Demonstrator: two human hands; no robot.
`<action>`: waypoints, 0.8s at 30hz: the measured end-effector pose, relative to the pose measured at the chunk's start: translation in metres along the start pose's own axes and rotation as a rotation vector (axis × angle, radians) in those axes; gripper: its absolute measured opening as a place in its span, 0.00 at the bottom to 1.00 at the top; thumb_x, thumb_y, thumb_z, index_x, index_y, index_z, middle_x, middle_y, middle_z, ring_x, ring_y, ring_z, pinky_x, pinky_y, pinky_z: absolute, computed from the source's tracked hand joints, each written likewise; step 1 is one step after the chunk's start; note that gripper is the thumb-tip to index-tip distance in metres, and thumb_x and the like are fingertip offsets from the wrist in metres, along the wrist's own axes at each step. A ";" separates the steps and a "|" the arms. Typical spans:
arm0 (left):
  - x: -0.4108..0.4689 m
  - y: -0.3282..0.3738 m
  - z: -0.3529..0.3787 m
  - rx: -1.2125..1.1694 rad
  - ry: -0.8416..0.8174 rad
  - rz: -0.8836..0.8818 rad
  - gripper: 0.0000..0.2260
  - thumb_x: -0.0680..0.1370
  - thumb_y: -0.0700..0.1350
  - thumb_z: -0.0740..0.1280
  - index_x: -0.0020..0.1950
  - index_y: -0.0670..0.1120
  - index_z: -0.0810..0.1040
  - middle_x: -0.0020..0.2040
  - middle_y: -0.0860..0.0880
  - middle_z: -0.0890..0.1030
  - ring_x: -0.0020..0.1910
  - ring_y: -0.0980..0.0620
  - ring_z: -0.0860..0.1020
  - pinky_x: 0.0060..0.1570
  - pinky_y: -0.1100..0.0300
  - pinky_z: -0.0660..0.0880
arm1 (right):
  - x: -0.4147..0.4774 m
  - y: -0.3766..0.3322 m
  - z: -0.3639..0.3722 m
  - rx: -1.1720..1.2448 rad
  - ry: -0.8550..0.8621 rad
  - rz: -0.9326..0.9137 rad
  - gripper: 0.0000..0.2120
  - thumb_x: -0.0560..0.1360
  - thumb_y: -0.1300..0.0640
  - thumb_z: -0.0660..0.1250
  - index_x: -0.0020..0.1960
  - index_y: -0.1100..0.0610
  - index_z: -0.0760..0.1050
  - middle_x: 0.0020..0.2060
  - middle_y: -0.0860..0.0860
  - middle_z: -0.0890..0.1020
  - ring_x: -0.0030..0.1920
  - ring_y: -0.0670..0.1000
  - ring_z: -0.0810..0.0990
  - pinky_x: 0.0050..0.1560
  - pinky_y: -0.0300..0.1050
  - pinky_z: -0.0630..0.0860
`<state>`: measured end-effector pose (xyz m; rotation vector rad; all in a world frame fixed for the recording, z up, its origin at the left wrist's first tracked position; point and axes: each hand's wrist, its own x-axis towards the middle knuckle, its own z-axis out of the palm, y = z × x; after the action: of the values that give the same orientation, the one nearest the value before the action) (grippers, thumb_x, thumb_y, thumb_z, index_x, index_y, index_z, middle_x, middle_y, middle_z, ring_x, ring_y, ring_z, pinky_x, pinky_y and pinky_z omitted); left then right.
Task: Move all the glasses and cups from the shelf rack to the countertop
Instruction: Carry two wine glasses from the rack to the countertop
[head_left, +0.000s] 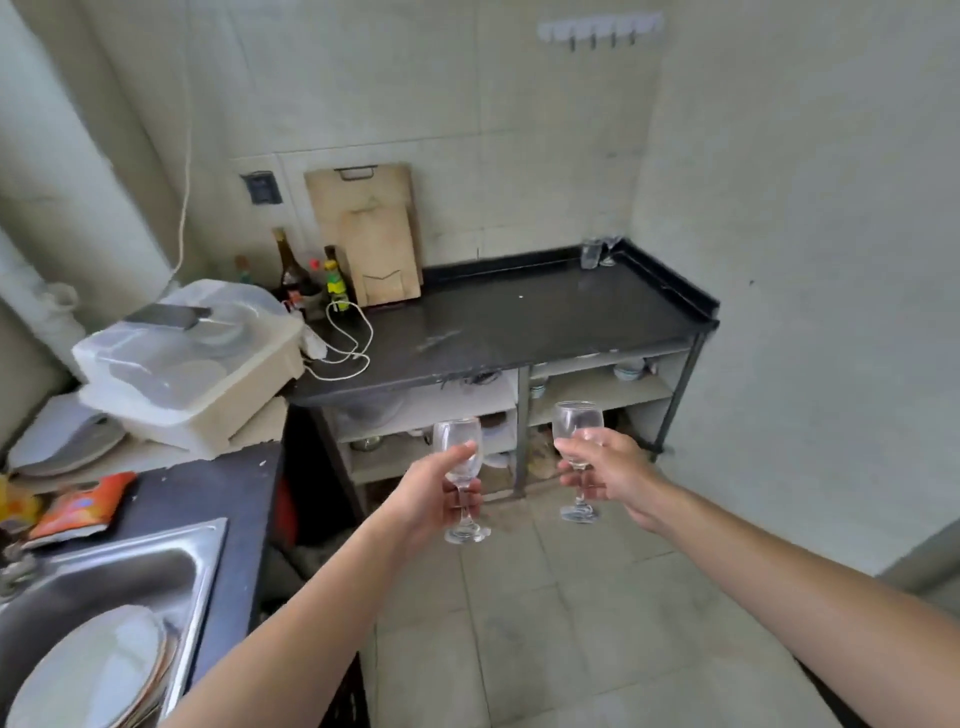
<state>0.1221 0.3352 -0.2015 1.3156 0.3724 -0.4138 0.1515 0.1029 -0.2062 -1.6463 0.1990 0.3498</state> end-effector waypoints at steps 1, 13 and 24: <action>0.018 0.011 0.005 0.025 -0.028 -0.007 0.16 0.74 0.52 0.69 0.55 0.43 0.74 0.38 0.44 0.77 0.34 0.46 0.77 0.37 0.56 0.75 | 0.011 -0.006 -0.009 0.007 0.030 0.000 0.20 0.71 0.49 0.74 0.59 0.54 0.74 0.42 0.54 0.85 0.37 0.50 0.84 0.40 0.46 0.75; 0.206 0.073 0.108 0.213 -0.287 -0.111 0.16 0.73 0.53 0.69 0.50 0.41 0.76 0.36 0.44 0.79 0.34 0.47 0.77 0.45 0.52 0.73 | 0.120 -0.014 -0.131 0.128 0.307 0.069 0.18 0.69 0.48 0.76 0.54 0.53 0.77 0.45 0.57 0.87 0.40 0.53 0.86 0.45 0.50 0.78; 0.391 0.152 0.205 0.251 -0.223 -0.084 0.18 0.76 0.50 0.68 0.57 0.38 0.74 0.42 0.40 0.78 0.36 0.45 0.78 0.41 0.53 0.76 | 0.318 -0.070 -0.255 0.103 0.310 0.047 0.16 0.70 0.50 0.75 0.54 0.52 0.74 0.42 0.56 0.84 0.37 0.50 0.84 0.42 0.47 0.76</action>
<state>0.5433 0.1336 -0.2190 1.4829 0.1925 -0.6887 0.5005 -0.1184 -0.2304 -1.5898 0.4812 0.1150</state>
